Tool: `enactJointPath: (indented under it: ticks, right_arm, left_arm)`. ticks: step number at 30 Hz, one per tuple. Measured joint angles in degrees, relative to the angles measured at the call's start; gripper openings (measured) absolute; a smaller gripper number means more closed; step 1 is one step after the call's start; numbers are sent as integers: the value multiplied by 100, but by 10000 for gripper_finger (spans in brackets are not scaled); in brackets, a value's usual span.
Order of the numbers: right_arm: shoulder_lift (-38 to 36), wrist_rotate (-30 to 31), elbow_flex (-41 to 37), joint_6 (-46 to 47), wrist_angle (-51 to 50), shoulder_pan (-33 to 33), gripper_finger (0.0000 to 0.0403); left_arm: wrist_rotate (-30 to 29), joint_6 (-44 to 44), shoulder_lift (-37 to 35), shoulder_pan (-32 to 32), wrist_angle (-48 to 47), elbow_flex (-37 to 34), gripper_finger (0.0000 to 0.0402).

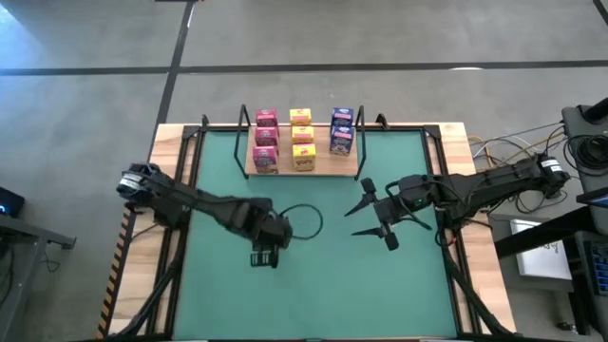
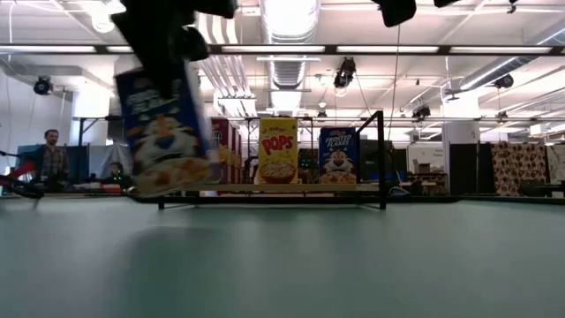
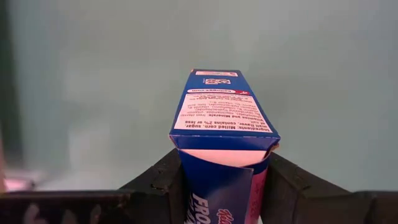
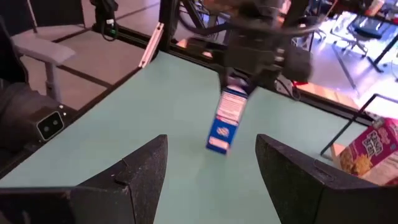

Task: Stack cereal on shelf
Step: Put the blue cereal box on the shelf aligned with the other blue cereal boxes

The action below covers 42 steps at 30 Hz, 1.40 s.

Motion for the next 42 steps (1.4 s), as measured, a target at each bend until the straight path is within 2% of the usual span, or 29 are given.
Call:
enactJointPath:
  ticks: [12, 19, 25, 32, 38, 42]
  right_arm:
    - [-656, -36, -824, -24, 988, 93, 233]
    - [-1291, -31, -1158, -18, 1075, 93, 233]
    - [-1519, 10, -1338, 29, 1087, 93, 233]
    - [-1549, 14, -1366, 89, 1082, 93, 233]
    - [-1546, 14, -1381, 137, 1045, 93, 233]
    - [-1549, 14, -1381, 183, 1009, 93, 233]
  left_arm:
    - [1, 1943, -206, 1287, 803, 108, 128]
    - [3, 2981, -47, 1989, 1274, 666, 128]
    - [180, 3735, 318, 2526, 1309, 1244, 128]
    - [429, 4285, 1160, 2825, 1052, 2468, 128]
    - [763, 4775, 2186, 2892, -55, 4025, 128]
    - [785, 4816, 2890, 2965, -615, 5084, 128]
